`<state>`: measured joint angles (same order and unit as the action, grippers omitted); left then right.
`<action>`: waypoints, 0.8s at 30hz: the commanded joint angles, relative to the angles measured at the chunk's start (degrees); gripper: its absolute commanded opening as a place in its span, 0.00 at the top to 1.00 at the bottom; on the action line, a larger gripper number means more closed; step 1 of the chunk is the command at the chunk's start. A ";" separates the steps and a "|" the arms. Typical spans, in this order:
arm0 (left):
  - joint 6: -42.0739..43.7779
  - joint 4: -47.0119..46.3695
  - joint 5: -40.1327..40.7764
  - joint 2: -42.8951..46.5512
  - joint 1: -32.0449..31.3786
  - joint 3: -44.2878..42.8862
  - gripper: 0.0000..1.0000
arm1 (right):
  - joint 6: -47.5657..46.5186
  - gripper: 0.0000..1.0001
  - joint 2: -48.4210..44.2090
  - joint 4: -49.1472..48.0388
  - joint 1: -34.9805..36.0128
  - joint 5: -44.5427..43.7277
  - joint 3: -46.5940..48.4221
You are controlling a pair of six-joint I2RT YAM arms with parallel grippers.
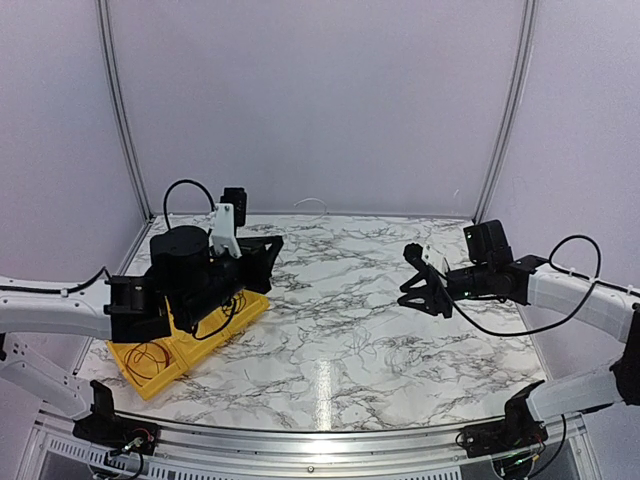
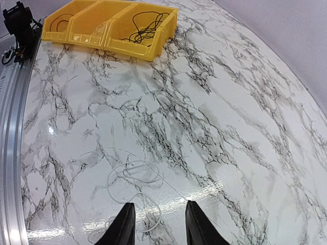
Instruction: Untangle the cables
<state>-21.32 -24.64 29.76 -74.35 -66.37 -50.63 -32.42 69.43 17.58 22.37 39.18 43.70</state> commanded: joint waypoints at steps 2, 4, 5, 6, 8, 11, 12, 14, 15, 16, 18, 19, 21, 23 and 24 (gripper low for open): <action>-5.05 31.21 10.46 8.53 1.78 -0.76 1.00 | -4.42 0.65 -0.05 -1.81 -0.32 -3.19 1.99; -7.47 36.64 11.58 12.24 2.58 -0.57 1.00 | -5.00 0.66 0.12 -1.83 -0.31 -3.89 1.76; -8.69 39.09 11.82 13.88 3.09 -0.38 1.00 | -5.12 0.65 0.28 -1.74 -0.29 -3.99 1.78; -10.08 41.58 12.12 15.43 3.74 -0.21 1.00 | -5.46 0.65 0.42 -1.50 -0.25 -4.02 1.92; -13.14 46.63 12.76 17.90 5.35 0.45 1.00 | -6.00 0.65 0.89 -0.96 -0.25 -4.22 2.16; -16.41 51.50 12.80 20.86 7.62 2.99 1.00 | -6.74 0.65 1.59 -0.50 -0.23 -4.89 2.40; -17.01 51.95 12.66 21.69 8.30 4.15 1.00 | -6.88 0.65 1.86 -0.41 -0.22 -5.03 2.43; -17.90 52.10 12.81 23.57 9.72 6.55 1.00 | -7.28 0.65 2.55 0.00 -0.14 -5.31 2.73; -18.41 52.07 12.98 24.19 10.29 7.80 1.00 | -7.44 0.65 2.96 0.32 -0.06 -5.48 2.84; -18.75 52.07 13.10 24.72 10.95 8.89 1.00 | -7.64 0.65 3.25 0.53 -0.05 -5.58 2.97; -19.19 52.07 13.30 25.32 12.25 11.12 1.00 | -7.82 0.65 3.79 0.76 0.15 -5.90 3.07; -19.43 52.09 13.15 25.49 12.99 11.96 1.00 | -7.97 0.65 3.97 0.78 0.20 -6.07 3.06; -20.52 52.10 12.22 25.62 14.64 13.74 1.00 | -8.08 0.65 4.28 0.87 0.29 -6.34 3.12; -21.91 52.15 10.54 25.57 16.43 15.26 1.00 | -8.30 0.65 4.47 0.96 0.31 -6.50 3.08; -22.64 52.15 9.74 25.52 17.08 16.02 1.00 | -8.32 0.65 4.63 0.96 0.35 -6.56 3.06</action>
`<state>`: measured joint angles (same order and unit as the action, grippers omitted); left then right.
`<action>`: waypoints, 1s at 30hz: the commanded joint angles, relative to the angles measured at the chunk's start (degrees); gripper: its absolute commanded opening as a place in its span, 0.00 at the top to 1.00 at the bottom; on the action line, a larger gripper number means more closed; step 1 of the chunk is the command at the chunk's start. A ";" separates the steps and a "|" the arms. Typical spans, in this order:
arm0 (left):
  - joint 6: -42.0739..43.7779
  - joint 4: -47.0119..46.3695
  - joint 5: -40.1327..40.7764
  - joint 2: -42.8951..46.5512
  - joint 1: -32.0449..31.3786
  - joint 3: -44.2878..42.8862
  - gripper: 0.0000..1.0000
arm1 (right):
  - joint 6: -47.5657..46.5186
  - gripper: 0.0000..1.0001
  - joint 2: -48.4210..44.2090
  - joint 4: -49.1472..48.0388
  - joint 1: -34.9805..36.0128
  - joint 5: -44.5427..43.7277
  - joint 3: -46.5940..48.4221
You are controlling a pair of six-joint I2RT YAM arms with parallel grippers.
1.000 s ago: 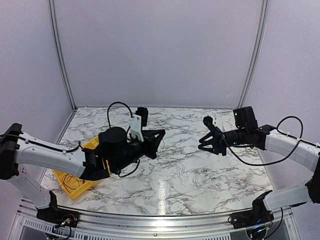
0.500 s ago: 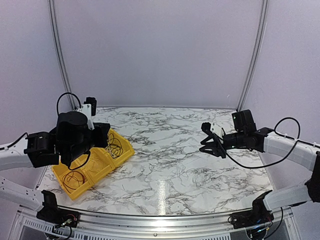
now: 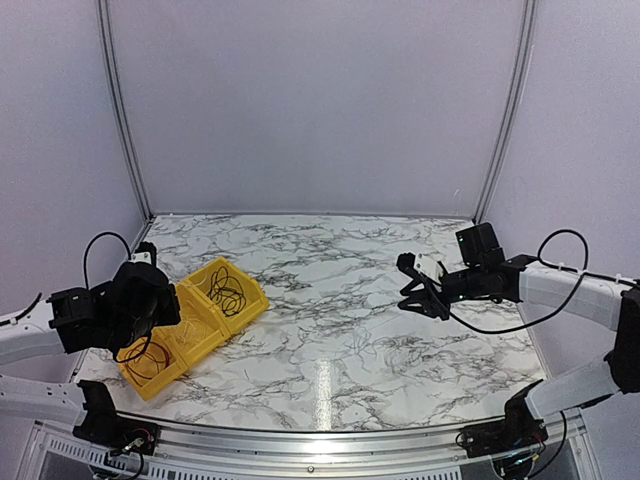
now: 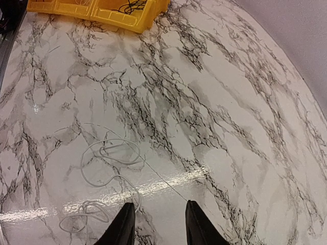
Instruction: Untangle the cables
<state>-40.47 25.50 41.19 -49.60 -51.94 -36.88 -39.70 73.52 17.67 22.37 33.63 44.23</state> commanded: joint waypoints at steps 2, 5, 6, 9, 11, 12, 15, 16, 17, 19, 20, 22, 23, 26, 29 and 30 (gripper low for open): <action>-4.75 2.00 -3.22 0.62 4.05 3.69 1.00 | -1.08 0.65 0.80 0.98 0.35 -1.17 2.60; -5.49 1.66 -4.67 -0.58 6.05 5.34 1.00 | -1.25 0.66 1.33 1.27 0.63 -1.35 2.80; -5.50 1.58 -5.16 -1.38 7.11 5.54 1.00 | -1.25 0.65 1.48 1.35 0.72 -1.49 2.86; -5.47 1.58 -7.91 -2.93 9.51 5.84 1.00 | -1.51 0.65 1.80 1.61 0.96 -1.80 2.84; -5.65 1.57 -10.41 -3.58 10.95 5.70 1.00 | -1.71 0.66 1.84 1.74 1.00 -1.89 2.85; -6.01 1.62 -11.64 -3.85 11.59 5.60 1.00 | -1.74 0.65 1.86 1.79 1.01 -1.96 2.91; -7.61 2.21 -14.61 -3.99 12.76 5.40 1.00 | -1.94 0.66 2.11 2.22 1.10 -2.29 3.09; -8.03 2.41 -15.70 -3.84 13.05 5.38 1.00 | -2.03 0.65 2.15 2.35 1.10 -2.36 3.19; -8.19 2.67 -16.45 -3.69 13.42 5.41 1.00 | -2.07 0.66 2.23 2.41 1.20 -2.37 3.18; -8.02 2.94 -17.97 -3.66 14.48 5.21 1.00 | -2.13 0.65 2.17 2.53 1.23 -2.34 3.16; -7.86 3.17 -18.84 -3.80 15.16 5.10 1.00 | -2.18 0.65 2.20 2.56 1.31 -2.28 3.21; -7.29 3.55 -20.57 -4.50 16.58 4.69 1.00 | -2.30 0.66 2.18 2.76 1.51 -2.41 3.30; -7.07 3.73 -21.10 -4.84 16.87 4.49 1.00 | -2.31 0.65 2.17 2.87 1.60 -2.38 3.32; -6.17 4.05 -21.92 -6.35 17.58 3.78 1.00 | -2.44 0.66 2.05 3.11 1.78 -2.51 3.45; -5.29 4.15 -22.68 -8.41 18.13 2.65 1.00 | -2.57 0.65 1.99 3.32 1.87 -2.59 3.51; -4.93 4.13 -22.84 -9.15 18.26 2.20 1.00 | -2.57 0.65 1.91 3.33 1.95 -2.62 3.54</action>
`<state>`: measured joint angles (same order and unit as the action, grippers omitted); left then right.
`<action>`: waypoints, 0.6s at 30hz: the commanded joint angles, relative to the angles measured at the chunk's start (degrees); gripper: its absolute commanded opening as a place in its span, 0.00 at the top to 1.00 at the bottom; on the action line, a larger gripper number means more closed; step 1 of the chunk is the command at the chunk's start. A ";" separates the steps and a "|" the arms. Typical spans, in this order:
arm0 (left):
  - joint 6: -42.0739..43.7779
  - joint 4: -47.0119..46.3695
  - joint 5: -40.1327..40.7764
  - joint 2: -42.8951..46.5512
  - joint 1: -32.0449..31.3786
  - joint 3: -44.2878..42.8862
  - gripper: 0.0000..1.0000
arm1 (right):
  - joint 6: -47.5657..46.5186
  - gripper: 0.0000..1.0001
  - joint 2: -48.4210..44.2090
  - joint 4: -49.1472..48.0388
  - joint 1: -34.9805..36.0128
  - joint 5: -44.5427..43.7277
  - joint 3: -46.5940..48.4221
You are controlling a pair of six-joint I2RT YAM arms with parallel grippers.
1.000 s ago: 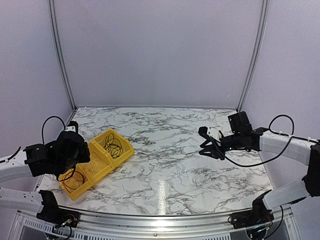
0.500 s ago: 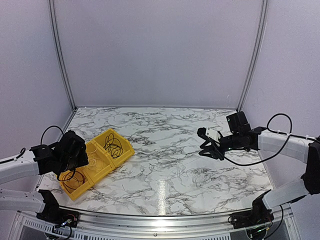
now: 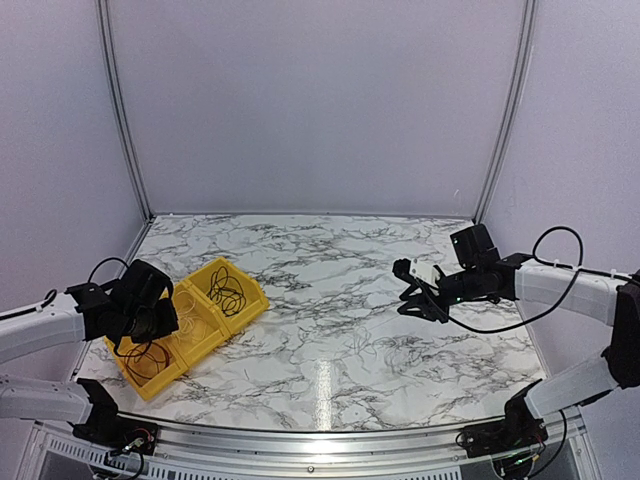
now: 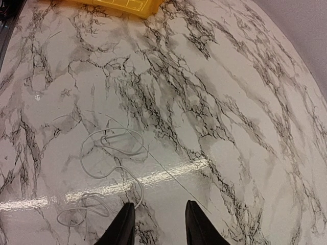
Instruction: Untangle the cables
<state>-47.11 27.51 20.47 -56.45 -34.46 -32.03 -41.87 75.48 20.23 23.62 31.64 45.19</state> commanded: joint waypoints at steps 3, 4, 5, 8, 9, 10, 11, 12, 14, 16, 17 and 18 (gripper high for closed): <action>2.71 2.16 -1.87 -4.41 1.06 -4.49 1.00 | -0.59 0.65 -0.42 0.91 0.73 -0.81 2.50; 3.13 2.14 -1.70 -4.96 1.14 -5.17 0.95 | -0.58 0.65 -0.50 0.95 0.69 -0.87 2.50; 3.47 2.18 -1.43 -5.40 1.15 -5.83 0.89 | -0.58 0.65 -0.58 0.95 0.72 -0.95 2.48; 4.44 2.11 -1.05 -6.52 1.17 -7.55 0.64 | -0.74 0.65 -0.73 1.04 0.73 -1.18 2.50; 4.75 2.30 -1.11 -6.85 1.15 -8.02 0.58 | -0.76 0.66 -0.69 1.04 0.73 -1.17 2.47; 4.97 2.48 -1.13 -7.06 1.15 -8.50 0.54 | -0.78 0.65 -0.69 1.04 0.73 -1.20 2.49; 5.06 2.82 -1.20 -7.17 1.15 -8.98 0.51 | -0.81 0.65 -0.75 1.04 0.72 -1.20 2.46; 5.21 3.16 -1.14 -7.16 1.15 -9.27 0.50 | -0.81 0.65 -0.77 1.04 0.73 -1.19 2.45; 5.40 4.12 -0.22 -6.75 1.15 -9.81 0.47 | -0.76 0.65 -0.78 1.15 0.73 -1.19 2.47; 6.03 5.08 2.32 -5.36 1.15 -10.52 0.45 | -0.76 0.66 -0.69 1.13 0.78 -1.22 2.46; 7.11 5.10 3.56 -4.47 1.15 -10.78 0.44 | -0.80 0.65 -0.69 1.13 0.81 -1.19 2.49; 7.99 5.12 5.08 -3.41 1.15 -11.11 0.44 | -0.78 0.65 -0.62 1.13 0.88 -1.16 2.50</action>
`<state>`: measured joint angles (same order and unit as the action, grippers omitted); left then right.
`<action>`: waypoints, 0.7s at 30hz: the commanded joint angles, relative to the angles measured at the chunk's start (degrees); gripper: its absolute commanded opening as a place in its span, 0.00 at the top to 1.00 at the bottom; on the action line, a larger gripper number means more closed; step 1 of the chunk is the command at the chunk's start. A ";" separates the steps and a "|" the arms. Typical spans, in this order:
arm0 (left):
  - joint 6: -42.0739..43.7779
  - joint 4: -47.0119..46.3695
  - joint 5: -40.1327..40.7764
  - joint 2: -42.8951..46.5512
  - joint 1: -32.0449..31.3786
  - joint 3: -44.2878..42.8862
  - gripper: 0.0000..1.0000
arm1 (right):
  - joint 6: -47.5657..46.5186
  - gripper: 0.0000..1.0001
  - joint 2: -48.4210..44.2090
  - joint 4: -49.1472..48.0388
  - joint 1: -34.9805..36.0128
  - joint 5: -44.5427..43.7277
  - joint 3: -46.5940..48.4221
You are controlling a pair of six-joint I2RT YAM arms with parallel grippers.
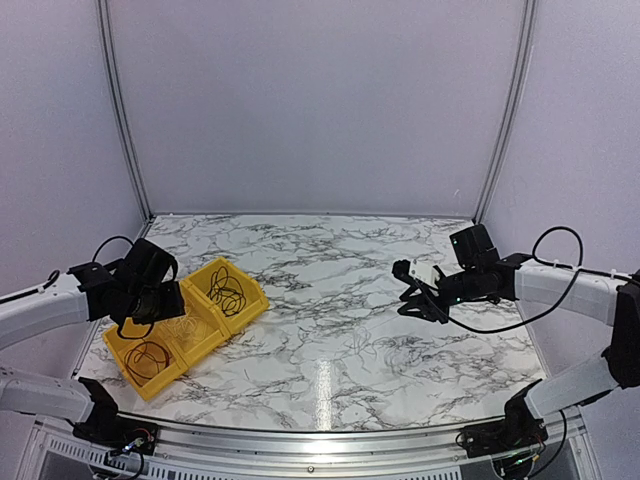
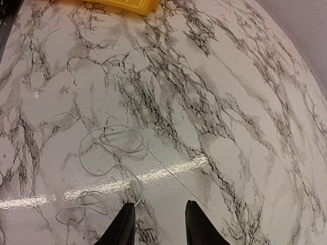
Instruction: Untangle the cables
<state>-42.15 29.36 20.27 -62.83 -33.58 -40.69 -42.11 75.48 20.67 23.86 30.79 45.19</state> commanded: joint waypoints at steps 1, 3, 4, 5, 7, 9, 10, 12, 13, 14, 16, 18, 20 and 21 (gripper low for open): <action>4.05 3.25 6.17 4.16 0.23 -3.02 0.44 | -0.59 0.65 -0.54 0.69 0.71 -0.37 2.43; 6.25 0.62 5.15 6.97 -0.51 -3.72 0.45 | -0.61 0.65 -0.28 0.69 0.83 -0.46 2.46; 8.02 -2.15 3.21 8.58 -1.20 -3.39 0.45 | -0.61 0.65 -0.09 0.69 0.96 -0.53 2.50; 9.52 -5.64 0.86 10.09 -2.32 -2.64 0.46 | -0.67 0.65 0.11 0.69 1.20 -0.50 2.45; 11.09 -12.33 -1.77 12.29 -5.20 -1.11 0.47 | -0.82 0.65 0.78 0.76 1.71 -0.80 2.48; 11.98 -17.86 -2.90 12.34 -8.43 0.02 0.48 | -0.88 0.65 1.79 0.93 2.40 -1.53 2.54; 12.62 -20.13 -3.16 11.43 -10.24 0.13 0.48 | -1.00 0.65 2.25 1.02 2.64 -1.90 2.63; 14.03 -23.85 -3.81 7.74 -13.96 -0.73 0.48 | -1.11 0.65 3.18 1.11 3.00 -2.49 2.73; 14.56 -25.13 -3.59 4.87 -16.09 -1.68 0.48 | -1.19 0.65 3.63 1.27 3.18 -2.61 2.85; 14.94 -26.44 -3.66 1.71 -17.97 -2.81 0.48 | -1.34 0.65 4.08 1.53 3.25 -2.58 2.92; 15.56 -28.43 -4.25 -5.75 -21.48 -6.73 0.48 | -1.81 0.65 5.24 2.41 3.49 -2.69 3.38; 14.85 -28.83 -4.23 -13.84 -24.21 -11.16 0.47 | -2.37 0.65 6.60 3.73 3.92 -2.63 3.99; 13.46 -30.66 -5.07 -22.89 -26.46 -15.21 0.46 | -2.91 0.64 7.62 4.80 4.25 -2.62 4.35; 12.37 -31.37 -5.85 -26.71 -27.18 -17.26 0.45 | -3.09 0.64 8.00 5.02 4.34 -2.70 4.40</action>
<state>-28.88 3.90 16.71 -78.11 -57.69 -51.75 -43.66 82.02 22.87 27.22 28.80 46.96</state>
